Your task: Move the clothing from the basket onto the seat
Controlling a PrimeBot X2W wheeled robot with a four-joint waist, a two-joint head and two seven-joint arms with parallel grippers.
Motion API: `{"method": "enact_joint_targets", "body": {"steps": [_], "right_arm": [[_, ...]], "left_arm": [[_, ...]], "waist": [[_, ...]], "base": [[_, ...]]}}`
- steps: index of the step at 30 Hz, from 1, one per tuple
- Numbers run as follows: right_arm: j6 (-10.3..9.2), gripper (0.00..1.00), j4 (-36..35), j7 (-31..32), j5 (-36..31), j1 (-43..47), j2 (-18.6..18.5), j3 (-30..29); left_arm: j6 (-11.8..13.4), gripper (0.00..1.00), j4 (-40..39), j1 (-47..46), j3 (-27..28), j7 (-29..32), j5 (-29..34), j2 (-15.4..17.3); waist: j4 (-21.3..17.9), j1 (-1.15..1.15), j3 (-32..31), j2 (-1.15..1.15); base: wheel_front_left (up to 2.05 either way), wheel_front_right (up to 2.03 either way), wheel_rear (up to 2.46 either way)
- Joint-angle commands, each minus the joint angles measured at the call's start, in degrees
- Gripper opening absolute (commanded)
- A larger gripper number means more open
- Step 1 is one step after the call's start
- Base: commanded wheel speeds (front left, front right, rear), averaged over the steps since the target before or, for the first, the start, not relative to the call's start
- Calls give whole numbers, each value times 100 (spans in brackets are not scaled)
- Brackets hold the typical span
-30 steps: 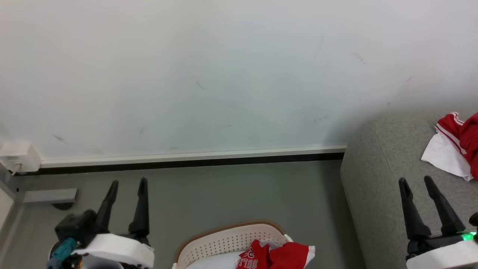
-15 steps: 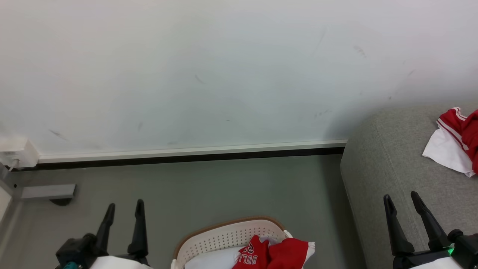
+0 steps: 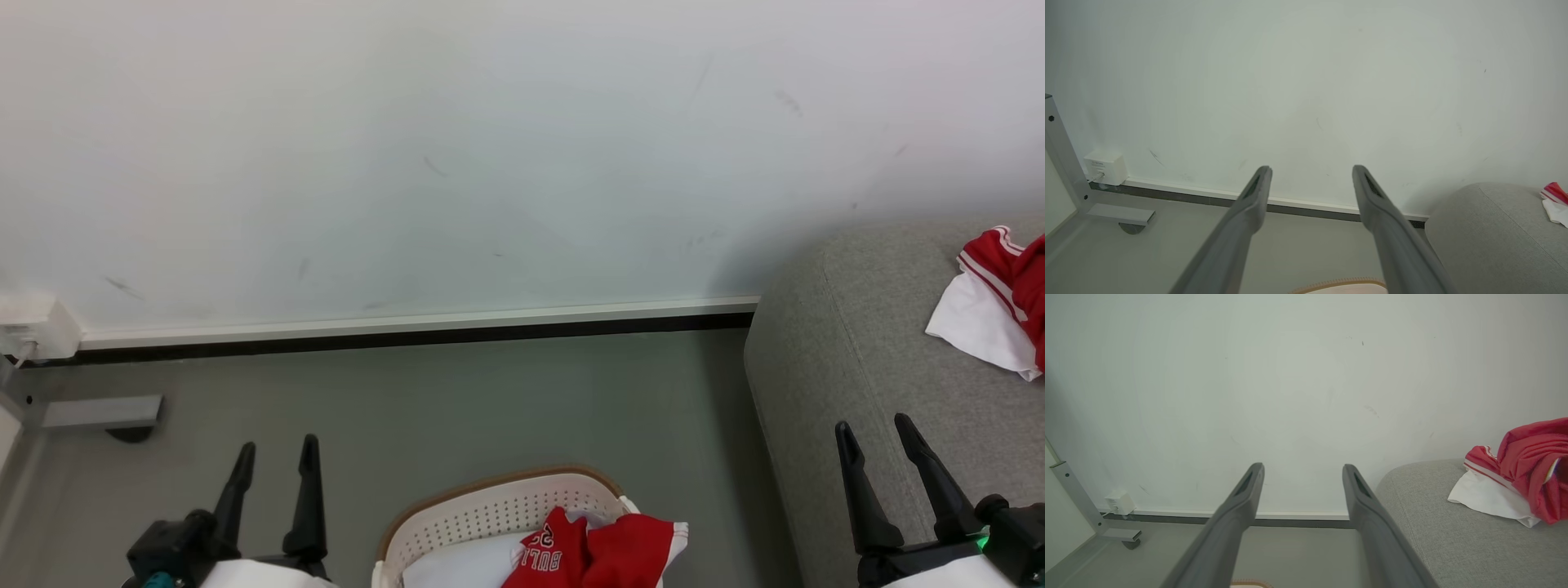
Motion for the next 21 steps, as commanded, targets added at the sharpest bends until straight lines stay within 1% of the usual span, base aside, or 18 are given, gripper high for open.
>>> {"method": "enact_joint_targets", "body": {"steps": [1, 4, 9, 16, 20, 21], "right_arm": [[-13, 100, 14, -18, 28, -54, -39, 12], [-13, 100, -9, -17, 29, -119, -48, 34], [-13, 100, -74, -18, -29, -341, -24, 69], [-13, 100, -247, -18, -91, -773, -36, -1], [-13, 100, -362, -18, -134, -1036, 32, -102], [-13, 100, -362, -18, -134, -1036, 32, -102]], "left_arm": [[-32, 100, 14, -53, 45, -5, 70, -9], [-63, 100, 2, -75, 86, -5, 102, -43], [-101, 100, 23, -225, 88, -5, 110, -74], [-234, 100, 138, -681, -48, -4, 41, -87], [-310, 100, 266, -998, -111, -4, 151, -89], [-310, 100, 266, -998, -111, -4, 151, -89]], "waist": [[-4, 0, 12, 0], [-26, 0, 91, 0], [-88, 0, 410, 0], [-205, 0, 1090, 0], [-311, 0, 1510, 0], [-311, 0, 1510, 0]], "base": [[0, 0, 0], [0, 0, 0], [0, 0, 0], [0, 0, 0], [0, 0, 0], [0, 0, 0]]}}
